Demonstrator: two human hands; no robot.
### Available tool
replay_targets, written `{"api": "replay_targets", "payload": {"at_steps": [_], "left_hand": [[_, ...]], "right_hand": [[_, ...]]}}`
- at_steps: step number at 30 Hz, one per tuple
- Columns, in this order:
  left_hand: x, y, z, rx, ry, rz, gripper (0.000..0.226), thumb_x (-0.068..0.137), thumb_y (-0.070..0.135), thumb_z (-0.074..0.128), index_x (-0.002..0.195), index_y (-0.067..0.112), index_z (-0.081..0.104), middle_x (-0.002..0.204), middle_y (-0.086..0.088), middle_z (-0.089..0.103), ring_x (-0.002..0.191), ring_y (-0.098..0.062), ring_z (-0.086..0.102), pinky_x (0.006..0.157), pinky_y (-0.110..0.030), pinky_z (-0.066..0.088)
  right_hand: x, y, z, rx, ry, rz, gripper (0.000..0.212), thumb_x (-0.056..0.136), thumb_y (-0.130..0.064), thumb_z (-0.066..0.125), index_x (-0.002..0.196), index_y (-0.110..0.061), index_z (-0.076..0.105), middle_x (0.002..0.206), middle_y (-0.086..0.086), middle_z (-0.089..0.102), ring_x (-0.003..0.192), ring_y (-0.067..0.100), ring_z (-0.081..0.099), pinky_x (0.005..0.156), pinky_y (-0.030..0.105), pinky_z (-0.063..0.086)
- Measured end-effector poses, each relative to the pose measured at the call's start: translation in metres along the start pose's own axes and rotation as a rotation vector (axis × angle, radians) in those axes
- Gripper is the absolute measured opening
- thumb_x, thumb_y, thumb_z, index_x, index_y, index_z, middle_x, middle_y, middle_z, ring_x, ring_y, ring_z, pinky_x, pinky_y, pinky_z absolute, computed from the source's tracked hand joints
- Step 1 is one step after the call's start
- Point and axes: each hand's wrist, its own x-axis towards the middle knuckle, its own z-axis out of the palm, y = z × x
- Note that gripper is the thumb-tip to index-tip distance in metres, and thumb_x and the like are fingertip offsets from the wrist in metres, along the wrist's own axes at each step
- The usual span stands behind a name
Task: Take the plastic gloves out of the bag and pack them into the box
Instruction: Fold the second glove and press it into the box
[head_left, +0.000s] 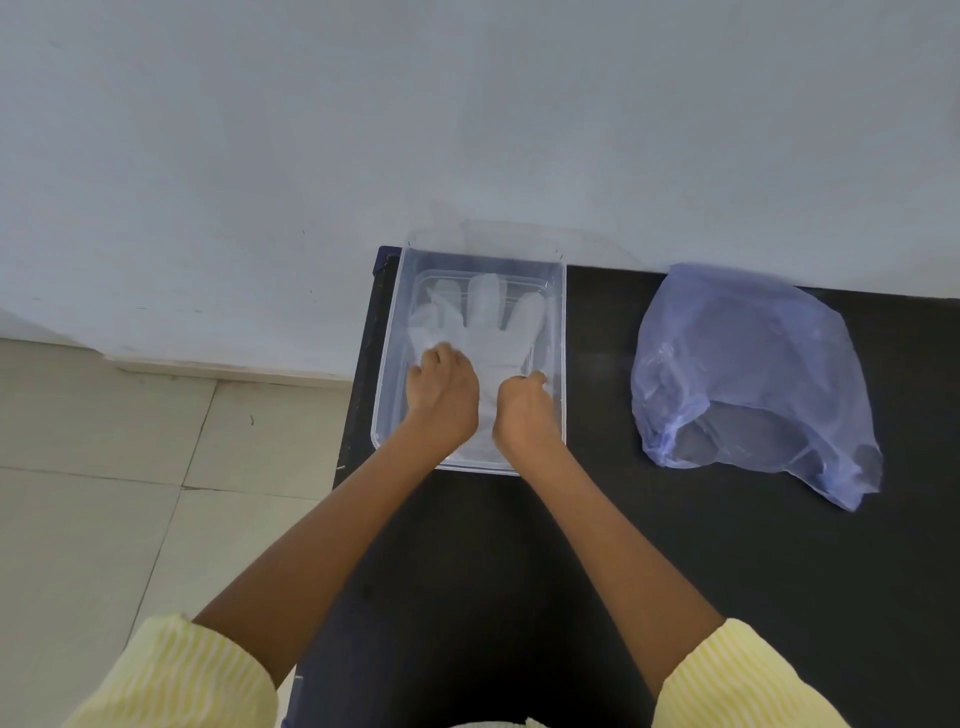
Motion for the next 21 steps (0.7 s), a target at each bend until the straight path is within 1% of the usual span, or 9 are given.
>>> {"api": "replay_targets", "payload": {"at_steps": [2,4,7,9,11,13,15,18,21], "left_hand": [[-0.002,-0.003,0.007,0.019,-0.131,-0.004,0.056,0.088,0.02,0.058,0.137,0.0,0.037,0.144,-0.021,0.034,0.133,-0.031,0.037,0.107,-0.036,0.038],[-0.003,-0.006,0.008,0.008,-0.16,-0.024,0.061,0.089,0.023,0.057,0.14,0.0,0.033,0.147,-0.023,0.03,0.136,-0.033,0.033,0.109,-0.037,0.037],[-0.004,-0.005,0.005,-0.074,-0.063,-0.018,0.07,0.087,0.021,0.06,0.143,-0.001,0.025,0.149,-0.025,0.025,0.137,-0.036,0.033,0.109,-0.038,0.036],[0.001,-0.004,0.001,-0.128,-0.006,-0.004,0.063,0.087,0.02,0.059,0.139,0.0,0.031,0.145,-0.024,0.03,0.133,-0.034,0.036,0.108,-0.038,0.037],[0.011,-0.007,-0.004,-0.171,0.025,-0.013,0.055,0.088,0.019,0.056,0.135,0.0,0.037,0.142,-0.021,0.034,0.131,-0.032,0.038,0.106,-0.038,0.038],[0.023,-0.011,-0.008,-0.212,0.047,-0.025,0.051,0.088,0.018,0.054,0.133,-0.001,0.039,0.142,-0.022,0.034,0.131,-0.033,0.035,0.105,-0.04,0.038],[0.035,-0.014,-0.013,-0.275,0.067,-0.028,0.046,0.088,0.013,0.052,0.13,0.0,0.039,0.141,-0.024,0.034,0.13,-0.035,0.035,0.103,-0.04,0.039],[0.055,-0.018,-0.025,-0.39,0.093,-0.041,0.041,0.088,0.004,0.049,0.128,-0.003,0.04,0.138,-0.027,0.037,0.124,-0.037,0.043,0.099,-0.039,0.043],[0.072,-0.023,-0.033,-0.482,0.082,-0.056,0.044,0.092,0.002,0.047,0.134,-0.005,0.037,0.139,-0.024,0.04,0.121,-0.035,0.051,0.1,-0.038,0.043]], "right_hand": [[0.001,-0.001,0.001,-0.007,0.001,0.001,0.049,0.093,-0.006,0.054,0.136,0.006,0.036,0.14,0.027,0.039,0.116,0.03,0.057,0.103,0.032,0.043],[0.001,-0.001,0.002,0.004,0.011,0.002,0.052,0.093,-0.009,0.055,0.137,0.008,0.034,0.138,0.026,0.042,0.119,0.03,0.055,0.105,0.032,0.042],[-0.002,0.002,0.002,-0.007,0.027,-0.03,0.037,0.094,-0.003,0.049,0.128,0.011,0.043,0.13,0.027,0.048,0.118,0.035,0.053,0.101,0.036,0.043],[-0.004,0.004,0.003,-0.053,0.046,-0.066,0.027,0.092,0.003,0.046,0.117,0.012,0.05,0.125,0.029,0.05,0.114,0.039,0.052,0.093,0.039,0.044],[-0.006,0.002,0.002,-0.082,0.044,-0.059,0.034,0.091,0.003,0.049,0.122,0.015,0.045,0.129,0.031,0.047,0.112,0.036,0.056,0.092,0.036,0.047],[-0.008,-0.002,0.002,-0.074,0.037,-0.023,0.055,0.089,0.001,0.055,0.136,0.015,0.03,0.14,0.033,0.037,0.112,0.031,0.06,0.095,0.03,0.048],[-0.01,-0.004,0.0,-0.082,0.044,-0.015,0.065,0.088,0.0,0.058,0.14,0.014,0.021,0.146,0.035,0.027,0.111,0.029,0.061,0.095,0.028,0.048],[-0.01,-0.004,-0.005,-0.141,0.034,-0.026,0.066,0.089,-0.003,0.058,0.141,0.013,0.02,0.147,0.034,0.026,0.113,0.028,0.06,0.097,0.028,0.047],[-0.01,-0.001,-0.007,-0.154,0.007,-0.055,0.054,0.094,-0.01,0.052,0.138,0.01,0.028,0.144,0.03,0.035,0.12,0.03,0.055,0.105,0.031,0.042]]}}
